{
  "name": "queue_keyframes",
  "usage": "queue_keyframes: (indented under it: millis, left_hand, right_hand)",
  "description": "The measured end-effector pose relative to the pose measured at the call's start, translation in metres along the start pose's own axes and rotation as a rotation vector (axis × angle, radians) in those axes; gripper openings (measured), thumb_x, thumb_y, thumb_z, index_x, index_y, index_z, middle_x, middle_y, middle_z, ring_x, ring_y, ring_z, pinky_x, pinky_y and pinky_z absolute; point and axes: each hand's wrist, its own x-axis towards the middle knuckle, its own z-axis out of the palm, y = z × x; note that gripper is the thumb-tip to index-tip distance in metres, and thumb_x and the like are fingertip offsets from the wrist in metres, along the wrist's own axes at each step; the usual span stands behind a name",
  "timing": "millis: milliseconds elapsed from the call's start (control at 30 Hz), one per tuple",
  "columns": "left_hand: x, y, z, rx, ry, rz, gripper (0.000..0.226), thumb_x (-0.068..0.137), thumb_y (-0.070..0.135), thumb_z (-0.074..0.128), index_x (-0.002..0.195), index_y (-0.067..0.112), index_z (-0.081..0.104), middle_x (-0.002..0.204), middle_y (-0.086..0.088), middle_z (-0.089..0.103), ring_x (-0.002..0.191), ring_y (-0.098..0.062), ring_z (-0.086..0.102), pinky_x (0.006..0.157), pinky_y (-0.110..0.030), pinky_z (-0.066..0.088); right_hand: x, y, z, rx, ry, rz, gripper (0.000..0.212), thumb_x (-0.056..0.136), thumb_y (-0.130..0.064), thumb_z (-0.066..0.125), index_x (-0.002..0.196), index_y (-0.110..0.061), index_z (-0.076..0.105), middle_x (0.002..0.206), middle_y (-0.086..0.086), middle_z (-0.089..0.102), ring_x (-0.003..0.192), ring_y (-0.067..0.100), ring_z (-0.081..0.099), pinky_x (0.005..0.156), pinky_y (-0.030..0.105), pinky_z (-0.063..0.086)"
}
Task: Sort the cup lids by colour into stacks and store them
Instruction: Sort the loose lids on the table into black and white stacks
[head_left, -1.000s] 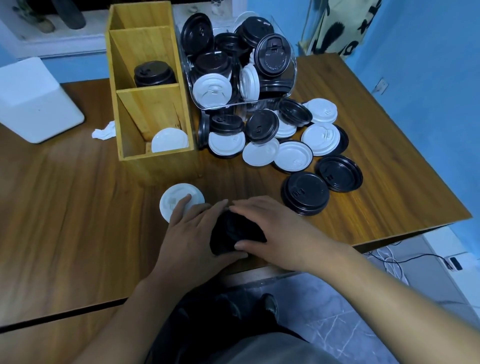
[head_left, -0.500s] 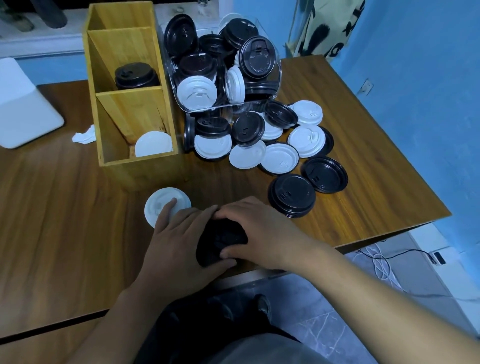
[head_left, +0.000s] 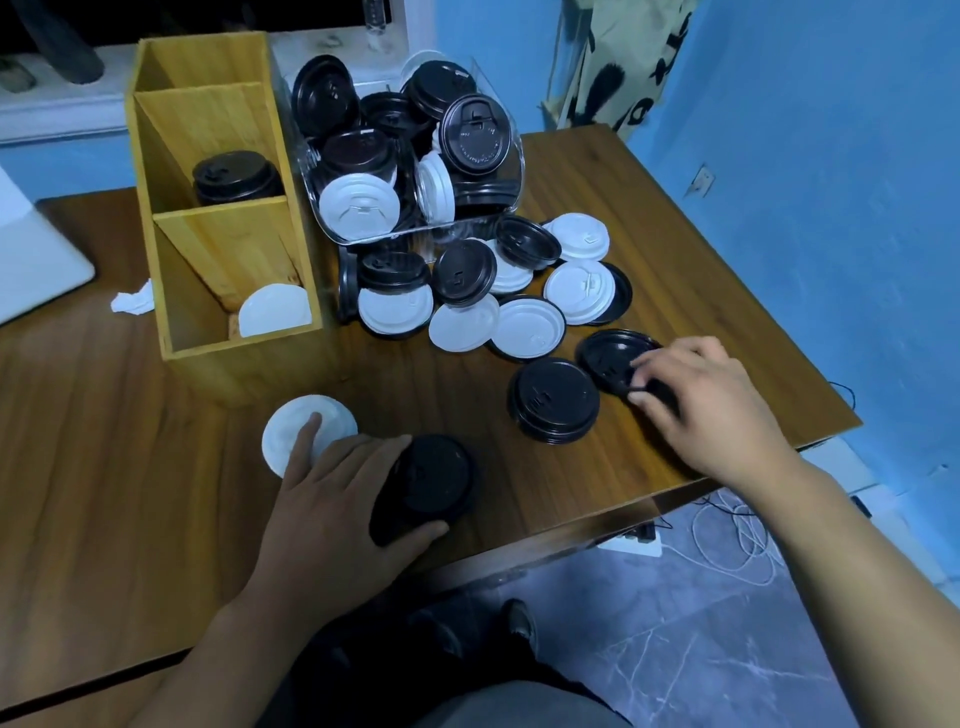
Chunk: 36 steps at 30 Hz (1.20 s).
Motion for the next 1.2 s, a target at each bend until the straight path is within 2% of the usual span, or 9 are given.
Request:
queue_keyframes:
  millis: [200,300,400,567,667,733,867,1067,1200]
  left_hand:
    - [0.008,0.009,0.001,0.078,-0.022,-0.018,0.077,0.084,0.070,0.061,0.132,0.010,0.063,0.122,-0.004,0.070,0.118,-0.023,0.063,0.123,-0.054,0.020]
    - [0.019,0.013,0.002,0.098,-0.040,-0.053,0.077,0.086,0.069,0.057,0.135,0.010,0.061,0.125,-0.005,0.068,0.122,-0.022,0.059,0.125,-0.045,0.019]
    - [0.028,0.018,0.004,0.089,-0.036,-0.093,0.078,0.087,0.066,0.057,0.137,0.007,0.057,0.130,-0.007,0.065,0.127,-0.023,0.052,0.121,-0.037,0.022]
    - [0.033,0.031,0.010,0.043,-0.023,-0.140,0.079,0.087,0.058,0.067,0.142,0.003,0.051,0.136,-0.011,0.060,0.131,-0.026,0.049,0.116,-0.034,0.026]
    - [0.035,0.035,0.014,-0.001,-0.026,-0.171,0.086,0.084,0.057,0.070,0.147,0.005,0.043,0.144,-0.011,0.054,0.134,-0.029,0.047,0.113,-0.036,0.031]
    - [0.037,0.037,0.016,-0.047,-0.029,-0.182,0.087,0.085,0.056,0.070,0.150,0.007,0.038,0.149,-0.011,0.049,0.137,-0.028,0.045,0.112,-0.035,0.032]
    - [0.039,0.040,0.022,-0.126,-0.013,-0.161,0.077,0.091,0.047,0.067,0.150,0.009,0.037,0.153,-0.008,0.042,0.140,-0.024,0.040,0.113,-0.031,0.030]
    - [0.037,0.039,0.025,-0.166,0.025,-0.191,0.076,0.086,0.047,0.072,0.144,0.008,0.043,0.142,-0.009,0.047,0.131,-0.023,0.045,0.109,-0.027,0.032]
    - [0.038,0.039,0.025,-0.194,0.022,-0.217,0.077,0.084,0.050,0.074,0.142,0.012,0.043,0.140,-0.005,0.046,0.129,-0.021,0.045,0.108,-0.028,0.036]
  right_hand:
    - [0.003,0.000,-0.037,0.637,0.050,0.192,0.010,0.103,-0.032,0.054,0.108,-0.030,0.063,0.095,-0.005,0.071,0.092,0.015,0.067,0.083,0.035,0.051]
    - [0.017,0.014,-0.030,0.648,-0.094,0.358,0.020,0.107,-0.030,0.048,0.116,-0.033,0.065,0.107,-0.010,0.071,0.102,0.013,0.067,0.089,0.034,0.053]
    - [0.027,0.022,-0.018,0.595,-0.216,0.408,0.024,0.108,-0.032,0.043,0.118,-0.035,0.065,0.114,-0.007,0.069,0.108,0.017,0.064,0.079,0.030,0.048]
    - [0.015,0.020,-0.012,0.234,-0.087,0.285,0.044,0.102,-0.048,0.048,0.140,-0.027,0.052,0.136,0.001,0.052,0.130,0.023,0.043,0.103,0.040,0.039]
    - [0.001,0.009,-0.005,0.170,-0.101,0.218,0.074,0.086,-0.069,0.058,0.146,-0.029,0.046,0.138,-0.005,0.049,0.129,0.020,0.039,0.106,0.043,0.041]
    - [-0.003,0.006,0.004,0.094,-0.119,0.158,0.081,0.081,-0.070,0.064,0.147,-0.028,0.044,0.141,-0.004,0.050,0.129,0.022,0.041,0.108,0.045,0.042]
    - [-0.001,0.007,0.009,0.278,-0.089,0.181,0.070,0.083,-0.041,0.077,0.145,-0.027,0.048,0.151,-0.003,0.044,0.140,0.023,0.036,0.114,0.036,0.030]
    - [-0.005,0.000,0.016,0.458,0.097,0.256,0.060,0.075,-0.048,0.084,0.127,-0.034,0.058,0.127,-0.017,0.059,0.120,0.008,0.053,0.099,0.026,0.041]
    - [0.002,-0.008,0.003,0.785,0.163,0.136,0.055,0.072,-0.034,0.088,0.122,-0.034,0.064,0.136,-0.017,0.062,0.127,0.003,0.056,0.110,0.035,0.045]
